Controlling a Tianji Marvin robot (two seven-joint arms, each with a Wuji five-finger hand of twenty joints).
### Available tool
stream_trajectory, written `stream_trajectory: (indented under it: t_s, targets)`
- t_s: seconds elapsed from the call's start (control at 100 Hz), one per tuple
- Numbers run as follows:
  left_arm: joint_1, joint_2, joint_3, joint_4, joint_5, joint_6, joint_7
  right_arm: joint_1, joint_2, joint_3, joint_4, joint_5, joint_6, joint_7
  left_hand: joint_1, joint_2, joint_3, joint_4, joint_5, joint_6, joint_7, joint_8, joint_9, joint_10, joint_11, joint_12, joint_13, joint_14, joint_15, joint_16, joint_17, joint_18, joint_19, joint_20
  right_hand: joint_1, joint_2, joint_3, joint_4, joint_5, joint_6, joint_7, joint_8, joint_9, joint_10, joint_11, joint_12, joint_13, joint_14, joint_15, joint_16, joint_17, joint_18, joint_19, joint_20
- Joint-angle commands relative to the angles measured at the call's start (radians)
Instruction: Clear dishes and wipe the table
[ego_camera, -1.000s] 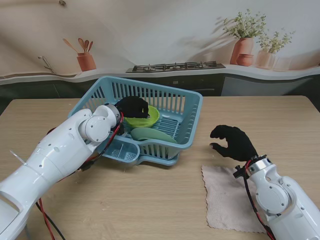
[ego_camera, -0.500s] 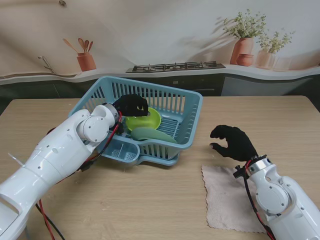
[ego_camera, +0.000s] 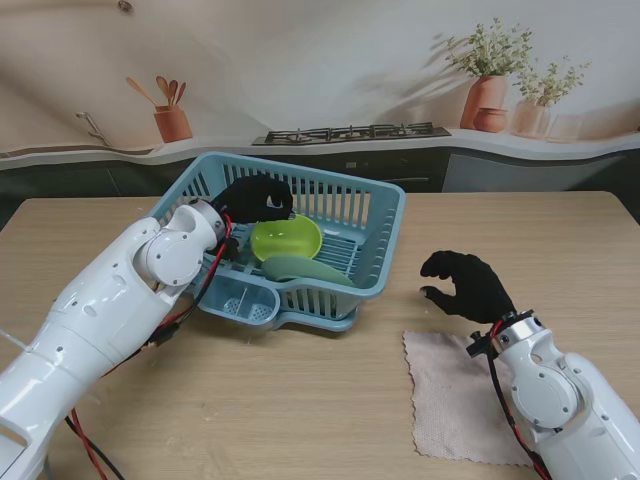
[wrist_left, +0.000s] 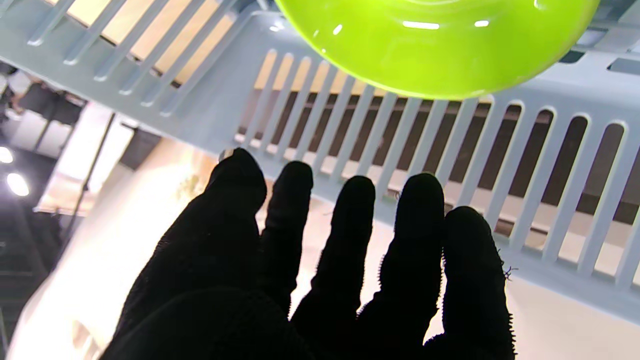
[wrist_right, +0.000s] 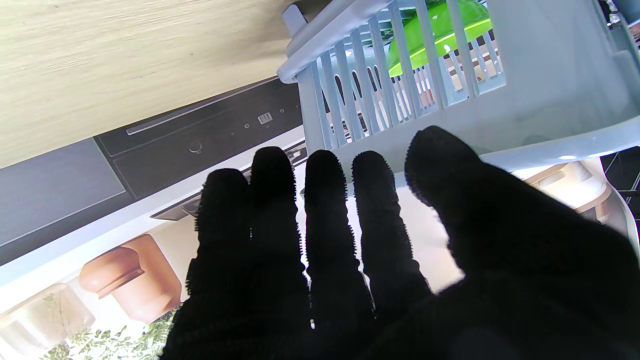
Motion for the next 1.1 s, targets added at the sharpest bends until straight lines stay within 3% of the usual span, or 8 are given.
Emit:
stream_trajectory:
  t_s: [0.0, 0.05, 0.22, 0.43, 0.67, 0.88, 1.09]
  targets:
    - [0.003, 0.012, -0.011, -0.022, 0.003, -0.013, -0.008, -0.006, 0.000, 0.001, -0.003, -0.005, -0.006, 0.014, 0.073, 0.028, -0.035, 0.032, -0.032, -0.025, 0.053, 0.023, 0.022, -0.005, 0.039, 0.032, 0.029, 0.009, 0.049, 0.033, 0.028, 0.008, 0.054, 0.040, 0.041, 0.009, -0.019, -0.028, -0.020, -0.011, 0.021, -0.015, 0.001, -0.004, -0.001, -0.013, -0.003, 0.009, -0.007, -0.010, -0.005, -0.013, -0.002, -0.001]
    - [0.012, 0.015, -0.025, -0.034, 0.008, -0.025, -0.011, -0.005, 0.001, 0.001, -0.003, -0.005, -0.007, 0.016, 0.104, 0.033, -0.035, 0.033, -0.032, -0.033, 0.103, 0.051, 0.039, -0.001, 0.086, 0.054, 0.056, 0.019, 0.105, 0.064, 0.070, 0.025, 0.074, 0.054, 0.047, 0.009, -0.021, -0.029, -0.021, -0.012, 0.025, -0.017, 0.002, -0.003, -0.001, -0.013, -0.003, 0.009, -0.007, -0.010, -0.005, -0.012, -0.002, -0.001]
    - [0.048, 0.028, -0.086, -0.080, 0.034, -0.076, -0.020, -0.005, 0.001, 0.000, -0.003, -0.002, -0.010, 0.018, 0.203, 0.062, -0.063, 0.043, -0.050, -0.041, 0.222, 0.125, 0.064, 0.028, 0.207, 0.118, 0.142, -0.002, 0.278, 0.176, 0.206, 0.064, 0.145, 0.109, 0.054, 0.013, -0.030, -0.028, -0.023, -0.012, 0.036, -0.030, 0.003, -0.004, -0.002, -0.013, -0.003, 0.009, -0.008, -0.010, -0.005, -0.013, -0.002, -0.003]
    - [0.100, 0.048, -0.170, -0.146, 0.048, -0.130, -0.064, -0.008, 0.001, 0.002, -0.003, -0.004, -0.012, 0.018, 0.222, 0.091, -0.103, 0.046, -0.073, -0.018, 0.263, 0.189, 0.063, 0.060, 0.340, 0.171, 0.212, -0.041, 0.479, 0.321, 0.289, 0.054, 0.226, 0.203, 0.055, 0.011, -0.032, -0.027, -0.022, -0.012, 0.039, -0.033, 0.004, -0.004, -0.002, -0.013, -0.002, 0.009, -0.009, -0.011, -0.006, -0.012, -0.002, -0.003]
    - [0.173, 0.068, -0.272, -0.215, 0.084, -0.199, -0.095, -0.016, 0.002, 0.008, -0.002, -0.010, -0.013, 0.018, 0.238, 0.107, -0.129, 0.047, -0.072, -0.009, 0.281, 0.235, 0.080, 0.073, 0.371, 0.192, 0.248, -0.048, 0.524, 0.361, 0.319, 0.062, 0.247, 0.253, 0.059, 0.009, -0.033, -0.028, -0.021, -0.016, 0.044, -0.035, 0.007, -0.005, -0.002, -0.013, 0.000, 0.010, -0.009, -0.011, -0.004, -0.011, -0.001, -0.003]
    - [0.243, 0.081, -0.367, -0.265, 0.124, -0.256, -0.107, -0.024, 0.003, 0.014, -0.002, -0.016, -0.010, 0.021, 0.248, 0.133, -0.164, 0.050, -0.093, -0.018, 0.296, 0.300, 0.077, 0.075, 0.404, 0.237, 0.268, -0.081, 0.606, 0.410, 0.347, 0.043, 0.293, 0.319, 0.063, 0.007, -0.033, -0.028, -0.021, -0.014, 0.047, -0.038, 0.007, -0.003, -0.001, -0.013, 0.000, 0.011, -0.008, -0.011, -0.005, -0.009, 0.000, -0.003]
    - [0.311, 0.088, -0.461, -0.306, 0.164, -0.326, -0.096, -0.033, 0.006, 0.022, -0.003, -0.024, -0.010, 0.027, 0.256, 0.134, -0.171, 0.052, -0.091, -0.018, 0.303, 0.315, 0.079, 0.077, 0.408, 0.249, 0.272, -0.083, 0.614, 0.417, 0.347, 0.041, 0.295, 0.334, 0.069, 0.005, -0.032, -0.028, -0.020, -0.017, 0.054, -0.037, 0.012, -0.004, 0.001, -0.012, 0.004, 0.010, -0.006, -0.010, -0.002, -0.007, 0.003, -0.003]
